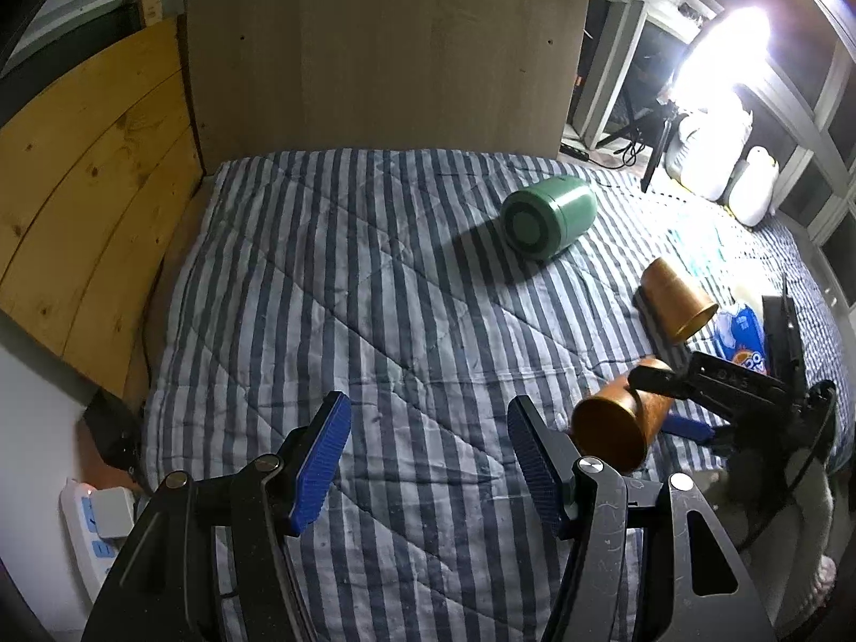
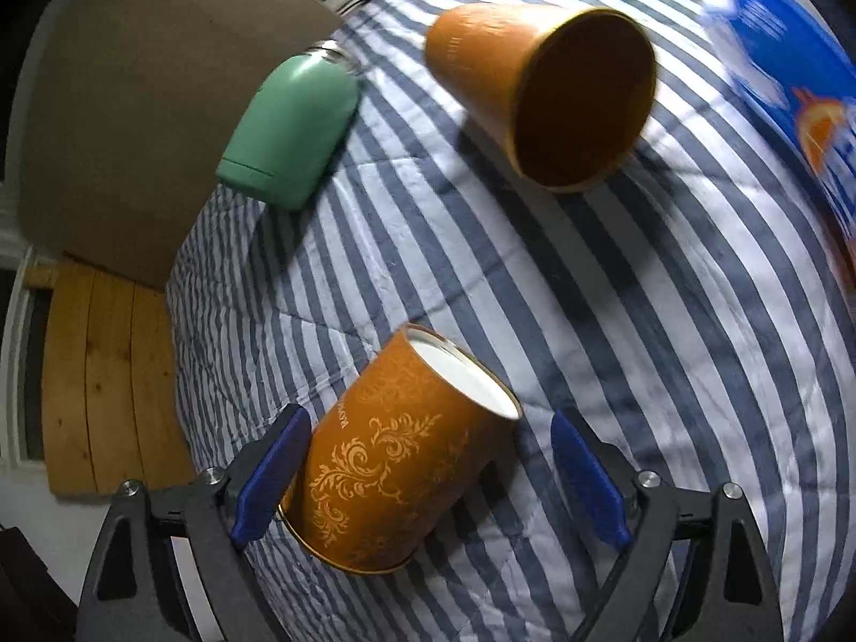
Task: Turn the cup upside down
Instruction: 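Lift the orange cup with the right tool, turning its white bottom up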
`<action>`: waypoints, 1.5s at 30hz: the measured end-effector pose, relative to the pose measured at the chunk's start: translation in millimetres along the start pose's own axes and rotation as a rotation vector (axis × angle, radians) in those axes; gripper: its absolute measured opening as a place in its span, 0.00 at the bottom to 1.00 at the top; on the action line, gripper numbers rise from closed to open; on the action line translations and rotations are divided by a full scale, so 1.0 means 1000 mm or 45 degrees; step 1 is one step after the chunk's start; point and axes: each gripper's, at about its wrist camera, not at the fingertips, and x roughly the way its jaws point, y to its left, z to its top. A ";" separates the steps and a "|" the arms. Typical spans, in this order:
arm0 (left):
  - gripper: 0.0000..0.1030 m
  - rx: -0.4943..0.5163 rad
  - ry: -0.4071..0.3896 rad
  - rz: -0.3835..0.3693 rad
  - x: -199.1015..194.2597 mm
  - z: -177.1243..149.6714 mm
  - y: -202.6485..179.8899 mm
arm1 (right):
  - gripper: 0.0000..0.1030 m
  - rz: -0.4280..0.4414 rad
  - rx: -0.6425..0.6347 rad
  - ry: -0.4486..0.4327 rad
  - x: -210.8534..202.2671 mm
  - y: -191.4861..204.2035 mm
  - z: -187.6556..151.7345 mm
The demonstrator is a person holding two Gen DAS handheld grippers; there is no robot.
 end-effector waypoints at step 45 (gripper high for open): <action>0.63 -0.011 -0.163 -0.043 0.006 -0.044 -0.206 | 0.59 -0.146 -0.958 -0.607 -0.180 -0.139 -0.021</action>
